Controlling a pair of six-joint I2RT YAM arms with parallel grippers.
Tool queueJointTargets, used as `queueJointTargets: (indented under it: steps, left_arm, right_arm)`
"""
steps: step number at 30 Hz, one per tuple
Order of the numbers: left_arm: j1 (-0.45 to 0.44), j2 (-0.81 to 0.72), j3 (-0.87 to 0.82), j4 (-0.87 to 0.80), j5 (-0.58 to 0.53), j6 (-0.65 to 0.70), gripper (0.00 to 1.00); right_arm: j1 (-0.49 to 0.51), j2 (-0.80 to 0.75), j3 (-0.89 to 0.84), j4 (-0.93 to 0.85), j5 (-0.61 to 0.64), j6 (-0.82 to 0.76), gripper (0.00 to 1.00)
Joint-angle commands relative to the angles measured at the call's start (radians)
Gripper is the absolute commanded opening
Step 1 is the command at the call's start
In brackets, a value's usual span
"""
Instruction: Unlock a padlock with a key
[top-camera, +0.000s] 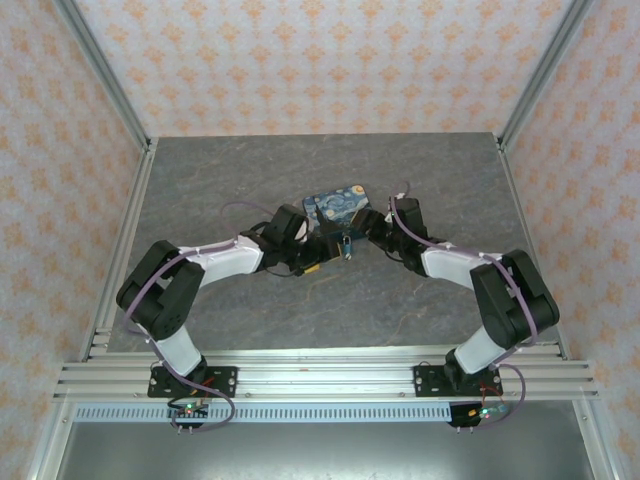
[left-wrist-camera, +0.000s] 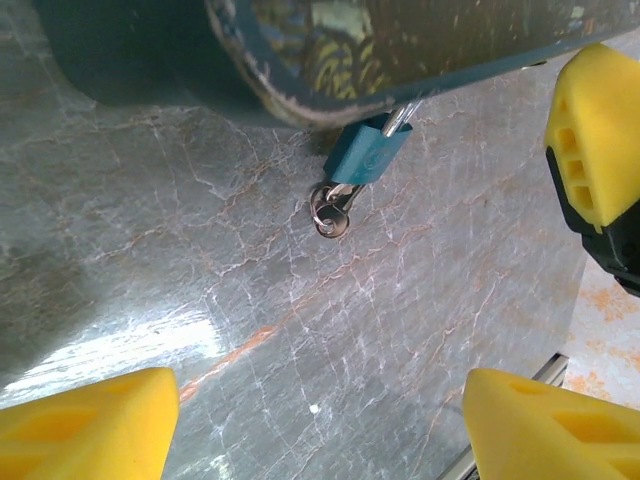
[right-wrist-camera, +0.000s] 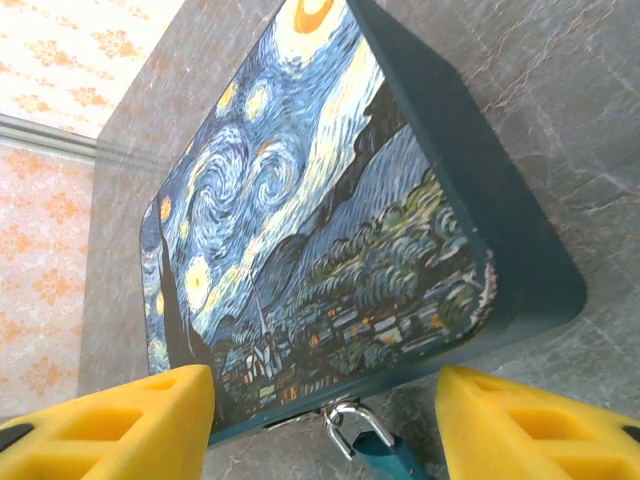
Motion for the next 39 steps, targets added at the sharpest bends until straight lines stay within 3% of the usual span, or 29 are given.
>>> queueJointTargets:
  steps: [1,10,18,39]
  left_arm:
    - [0.013,-0.064,0.050,-0.062,-0.060,0.048,0.76]
    - [0.073,-0.143,0.119,-0.162,-0.186,0.130,0.77]
    - [0.110,-0.195,0.152,-0.201,-0.310,0.183,0.78]
    - [0.137,-0.116,0.164,-0.174,-0.312,0.182,0.78]
  right_arm:
    - [0.001,-0.047,-0.037,0.036,-0.046,-0.018,0.60]
    - [0.000,-0.064,-0.182,0.124,-0.100,-0.036,0.56]
    - [0.001,-0.037,-0.203,0.133,-0.105,-0.065,0.53]
    - [0.032,0.140,-0.100,0.185,-0.140,-0.126,0.39]
